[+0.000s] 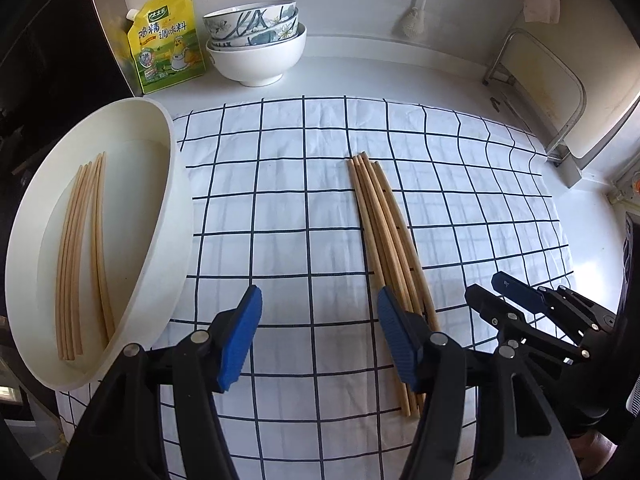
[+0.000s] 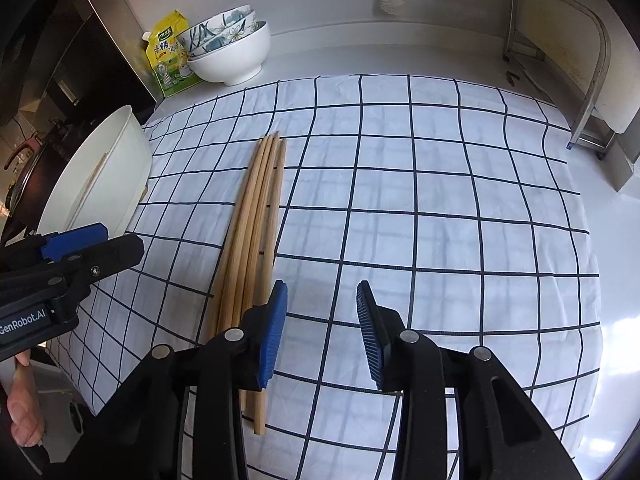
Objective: Organize utensils
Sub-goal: 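Move both open tools back over the chopstick row on the cloth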
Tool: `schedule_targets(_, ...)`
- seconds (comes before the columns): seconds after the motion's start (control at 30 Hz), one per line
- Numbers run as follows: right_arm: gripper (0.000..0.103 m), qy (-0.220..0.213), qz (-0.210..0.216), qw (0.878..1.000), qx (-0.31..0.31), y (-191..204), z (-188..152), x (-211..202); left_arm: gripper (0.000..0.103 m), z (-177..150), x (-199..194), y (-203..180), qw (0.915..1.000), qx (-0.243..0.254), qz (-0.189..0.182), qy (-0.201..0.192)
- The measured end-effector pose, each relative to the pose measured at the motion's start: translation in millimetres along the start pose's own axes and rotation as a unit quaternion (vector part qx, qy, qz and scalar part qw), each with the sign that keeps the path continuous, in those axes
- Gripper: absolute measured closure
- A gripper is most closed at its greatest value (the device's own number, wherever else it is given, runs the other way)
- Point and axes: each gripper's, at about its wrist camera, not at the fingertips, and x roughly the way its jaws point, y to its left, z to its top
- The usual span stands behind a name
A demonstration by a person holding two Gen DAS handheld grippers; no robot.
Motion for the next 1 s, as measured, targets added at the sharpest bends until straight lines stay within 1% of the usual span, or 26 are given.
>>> schedule_targets(0.4, 0.068, -0.003, 0.008, 1.000, -0.006, 5.1, -1.6, 5.1, 0.044, -9.8, 9.7, 5.8, 0.9998, -0.009, 0.012, 0.010)
schedule_targets(0.47, 0.066, -0.002, 0.011, 1.000, -0.007, 6.4, -2.3, 6.3, 0.044, -11.0, 11.3, 6.8, 0.9998, -0.011, 0.012, 0.013)
schedule_targets(0.8, 0.066, 0.008, 0.022, 1.000, -0.015, 13.4, -6.5, 16.0, 0.044, -15.7, 16.7, 7.8, 0.9995, -0.020, 0.003, 0.023)
schedule_targets(1.0, 0.066, 0.013, 0.012, 0.999, -0.028, 18.0, -6.8, 23.7, 0.044, -15.1, 16.0, 7.2, 0.9994, -0.022, 0.003, 0.025)
